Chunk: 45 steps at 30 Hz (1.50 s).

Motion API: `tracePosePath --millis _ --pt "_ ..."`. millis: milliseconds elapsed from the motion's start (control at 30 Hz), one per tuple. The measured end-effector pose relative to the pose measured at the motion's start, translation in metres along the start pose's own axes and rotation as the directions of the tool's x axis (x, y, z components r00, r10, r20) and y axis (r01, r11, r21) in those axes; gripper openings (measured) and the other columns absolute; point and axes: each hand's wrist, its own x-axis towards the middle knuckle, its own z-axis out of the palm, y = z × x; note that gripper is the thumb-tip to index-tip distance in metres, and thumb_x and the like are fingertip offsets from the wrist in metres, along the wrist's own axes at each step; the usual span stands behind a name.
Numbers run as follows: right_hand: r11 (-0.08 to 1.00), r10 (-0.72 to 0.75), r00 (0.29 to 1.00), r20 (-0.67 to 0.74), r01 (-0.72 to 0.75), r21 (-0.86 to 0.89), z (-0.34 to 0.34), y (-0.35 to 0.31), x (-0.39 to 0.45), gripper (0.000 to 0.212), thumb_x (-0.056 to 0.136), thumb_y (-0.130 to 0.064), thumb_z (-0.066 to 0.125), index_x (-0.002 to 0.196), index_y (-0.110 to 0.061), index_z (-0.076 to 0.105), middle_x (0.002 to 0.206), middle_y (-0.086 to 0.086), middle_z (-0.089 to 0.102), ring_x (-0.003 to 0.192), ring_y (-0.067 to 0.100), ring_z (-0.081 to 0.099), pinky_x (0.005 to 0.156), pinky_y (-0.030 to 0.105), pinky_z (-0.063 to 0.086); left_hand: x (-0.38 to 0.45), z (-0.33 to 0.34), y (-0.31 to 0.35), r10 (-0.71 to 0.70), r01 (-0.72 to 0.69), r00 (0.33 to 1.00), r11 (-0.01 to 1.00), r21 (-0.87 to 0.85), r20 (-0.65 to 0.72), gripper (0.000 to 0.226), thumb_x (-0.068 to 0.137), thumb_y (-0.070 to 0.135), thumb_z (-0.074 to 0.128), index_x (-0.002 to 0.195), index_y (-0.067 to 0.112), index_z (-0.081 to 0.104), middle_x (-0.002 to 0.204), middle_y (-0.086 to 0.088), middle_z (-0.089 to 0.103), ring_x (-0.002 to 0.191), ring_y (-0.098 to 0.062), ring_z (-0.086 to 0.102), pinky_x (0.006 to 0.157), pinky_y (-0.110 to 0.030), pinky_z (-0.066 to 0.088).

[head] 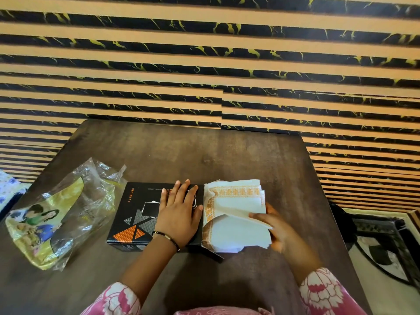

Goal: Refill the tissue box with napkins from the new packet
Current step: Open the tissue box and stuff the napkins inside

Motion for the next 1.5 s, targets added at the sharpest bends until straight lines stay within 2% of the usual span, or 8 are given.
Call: tracePosePath --millis 167,300,400,667,867,1167,1333,1500 --pt "0.972 -0.021 0.997 -0.078 0.002 -0.236 -0.005 0.003 0.006 0.050 0.081 -0.007 0.066 0.125 -0.022 0.048 0.119 0.009 0.062 0.108 0.030 0.061 0.092 0.052 0.051 -0.001 -0.001 0.000 -0.006 0.006 1.000 1.000 0.007 0.002 0.072 0.081 0.062 0.014 0.142 0.026 0.027 0.155 0.001 0.020 0.145 -0.020 0.007 0.116 -0.045 -0.002" --pt "0.914 -0.075 0.995 -0.069 0.041 -0.404 0.002 0.004 0.006 0.074 0.061 -0.025 0.081 0.125 -0.028 0.043 0.120 0.001 0.061 0.109 0.022 0.060 0.092 0.050 0.052 -0.002 -0.004 0.001 -0.009 0.007 0.999 0.999 0.046 0.048 0.086 0.072 0.073 0.037 0.144 0.030 0.018 0.157 0.003 0.012 0.145 -0.019 0.000 0.113 -0.043 -0.010" --pt "0.902 -0.107 0.991 -0.081 0.063 -0.428 0.001 0.004 0.006 0.089 0.052 -0.026 0.083 0.127 -0.029 0.035 0.122 -0.001 0.055 0.111 0.019 0.057 0.092 0.048 0.052 -0.001 -0.005 0.002 0.000 -0.006 0.997 0.997 0.075 0.073 0.095 0.064 0.077 0.030 0.145 0.031 0.012 0.157 0.002 0.008 0.145 -0.020 -0.004 0.113 -0.046 -0.011" --pt "0.901 -0.203 0.978 -0.050 0.167 -0.400 0.012 0.006 -0.004 0.061 0.079 -0.006 0.065 0.126 -0.032 0.038 0.124 -0.001 0.057 0.114 0.021 0.056 0.095 0.051 0.050 -0.002 -0.001 0.000 0.008 -0.014 0.998 0.995 0.094 0.068 0.085 0.072 0.072 0.021 0.145 0.031 0.009 0.158 0.001 0.006 0.145 -0.022 -0.005 0.115 -0.049 -0.009" --pt "0.950 -0.241 0.965 -0.101 0.214 -0.228 0.014 0.011 -0.013 0.049 0.083 0.010 0.053 0.103 -0.036 0.054 0.113 0.005 0.063 0.103 0.028 0.062 0.084 0.048 0.055 -0.001 -0.001 0.001 0.012 -0.017 0.998 0.996 0.089 0.061 0.087 0.070 0.073 0.018 0.146 0.030 0.010 0.158 0.000 0.007 0.145 -0.023 -0.004 0.115 -0.049 -0.009" --pt "0.975 -0.121 0.978 -0.169 0.085 -0.204 -0.001 0.019 -0.002 0.049 0.080 -0.002 0.063 0.120 -0.028 0.049 0.118 0.009 0.063 0.105 0.029 0.063 0.087 0.053 0.054 -0.001 0.000 0.000 0.023 -0.028 0.998 0.996 0.079 0.060 0.087 0.069 0.070 0.022 0.145 0.029 0.013 0.157 -0.001 0.009 0.145 -0.024 -0.002 0.114 -0.049 -0.009" --pt "0.972 0.224 0.974 0.035 -0.225 0.062 -0.003 0.003 -0.007 0.046 0.071 -0.023 0.073 0.113 -0.012 0.060 0.112 0.018 0.066 0.104 0.034 0.063 0.077 0.043 0.056 -0.001 0.002 -0.001 0.023 -0.026 0.999 0.997 0.069 0.049 0.086 0.071 0.071 0.022 0.145 0.029 0.015 0.157 -0.002 0.011 0.145 -0.025 0.000 0.114 -0.050 -0.009" --pt "0.934 0.284 0.957 0.052 -0.264 -0.240 -0.004 -0.006 0.003 0.060 0.067 -0.021 0.075 0.123 -0.018 0.052 0.119 0.015 0.062 0.112 0.034 0.059 0.080 0.049 0.055 -0.001 0.000 0.000 0.024 -0.029 0.998 0.996 0.080 0.056 0.086 0.071 0.070 0.021 0.146 0.029 0.013 0.157 -0.001 0.009 0.145 -0.024 -0.002 0.114 -0.049 -0.009"
